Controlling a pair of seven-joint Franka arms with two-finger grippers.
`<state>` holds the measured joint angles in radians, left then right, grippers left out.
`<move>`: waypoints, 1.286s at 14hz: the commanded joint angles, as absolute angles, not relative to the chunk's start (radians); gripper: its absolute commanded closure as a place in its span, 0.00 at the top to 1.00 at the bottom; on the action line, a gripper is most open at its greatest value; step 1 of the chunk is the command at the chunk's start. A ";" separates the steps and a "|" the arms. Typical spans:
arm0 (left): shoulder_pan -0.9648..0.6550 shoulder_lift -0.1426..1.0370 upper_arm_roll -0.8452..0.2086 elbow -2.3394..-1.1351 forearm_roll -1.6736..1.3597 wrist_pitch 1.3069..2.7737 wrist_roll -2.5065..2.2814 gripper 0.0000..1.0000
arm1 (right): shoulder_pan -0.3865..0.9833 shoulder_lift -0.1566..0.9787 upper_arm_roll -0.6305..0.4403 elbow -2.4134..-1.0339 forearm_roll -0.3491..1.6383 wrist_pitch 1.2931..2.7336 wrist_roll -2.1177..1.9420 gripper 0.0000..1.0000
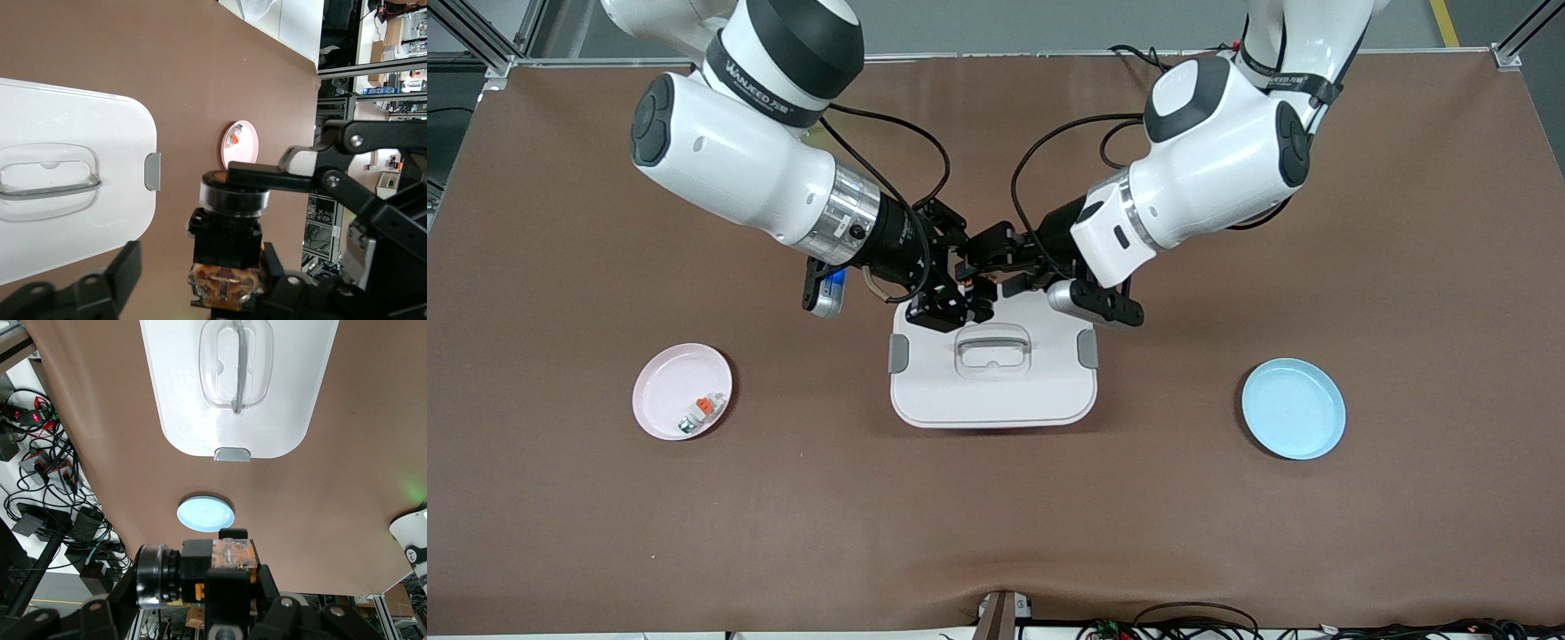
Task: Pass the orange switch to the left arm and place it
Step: 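Close the left gripper on the switch while the right gripper opens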
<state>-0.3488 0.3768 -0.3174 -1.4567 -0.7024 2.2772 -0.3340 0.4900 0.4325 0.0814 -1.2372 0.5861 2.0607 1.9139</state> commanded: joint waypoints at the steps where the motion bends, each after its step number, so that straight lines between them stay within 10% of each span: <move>1: -0.368 0.380 -0.314 -1.447 -0.707 2.286 -0.337 0.53 | 0.502 0.456 0.071 -1.192 0.600 2.057 1.933 0.00; 6: -0.379 0.379 -0.314 -1.445 -0.707 2.286 -0.339 0.01 | 0.502 0.459 0.069 -1.192 0.600 2.059 1.931 0.00; 14: -0.373 0.371 -0.304 -1.431 -0.700 2.276 -0.339 0.00 | 0.502 0.459 0.069 -1.192 0.600 2.059 1.928 0.00; 15: -0.370 0.370 -0.304 -1.431 -0.698 2.275 -0.341 0.00 | 0.502 0.459 0.068 -1.192 0.591 2.057 1.918 0.20; 16: -0.368 0.368 -0.304 -1.431 -0.696 2.273 -0.341 0.00 | 0.502 0.457 0.067 -1.193 0.586 2.054 1.910 0.99; 18: -0.368 0.367 -0.302 -1.431 -0.695 2.273 -0.342 0.00 | 0.506 0.457 0.067 -1.193 0.569 2.056 1.907 1.00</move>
<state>-0.3645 0.3763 -0.3125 -1.4408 -0.7009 2.2831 -0.3328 0.4914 0.4404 0.0789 -1.2247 0.5826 2.0571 1.9100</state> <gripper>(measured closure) 0.590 0.123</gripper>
